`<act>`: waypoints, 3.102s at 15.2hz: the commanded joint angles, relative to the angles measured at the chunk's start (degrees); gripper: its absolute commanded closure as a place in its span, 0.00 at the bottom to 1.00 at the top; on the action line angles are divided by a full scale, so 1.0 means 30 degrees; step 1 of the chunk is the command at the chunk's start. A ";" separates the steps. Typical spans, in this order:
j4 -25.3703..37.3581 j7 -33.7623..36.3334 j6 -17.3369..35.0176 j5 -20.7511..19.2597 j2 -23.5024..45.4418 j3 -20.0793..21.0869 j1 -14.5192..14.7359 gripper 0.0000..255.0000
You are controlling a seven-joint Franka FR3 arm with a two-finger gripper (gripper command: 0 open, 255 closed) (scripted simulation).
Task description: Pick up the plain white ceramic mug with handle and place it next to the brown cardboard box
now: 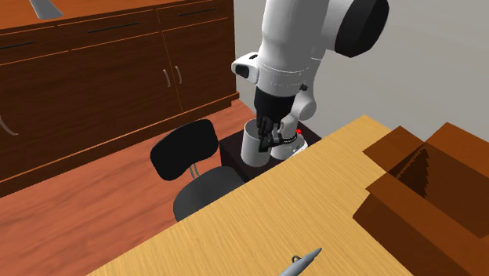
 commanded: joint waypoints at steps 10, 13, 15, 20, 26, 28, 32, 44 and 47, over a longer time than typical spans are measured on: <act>0.4372 0.0463 -0.3001 -0.0749 0.1590 0.0453 -0.0189 1.00; 0.5754 0.0660 -0.3880 -0.1056 0.2192 0.0677 -0.0206 1.00; 0.4516 0.0577 -0.3918 -0.0251 0.0680 0.0344 -0.0035 1.00; 0.2090 0.0682 -0.4441 0.1351 -0.2657 -0.0325 0.0717 1.00; 0.0193 0.1365 -0.5628 0.2845 -0.6013 -0.0757 0.1864 1.00; -0.0226 0.1710 -0.6121 0.3307 -0.7002 -0.0810 0.2247 1.00; -0.0766 0.2562 -0.7214 0.4233 -0.8800 -0.0796 0.2984 1.00; -0.0179 0.6377 -1.0937 0.7503 -1.2757 -0.0004 0.4697 1.00; 0.0265 0.7286 -1.1625 0.8238 -1.3243 0.0230 0.4897 1.00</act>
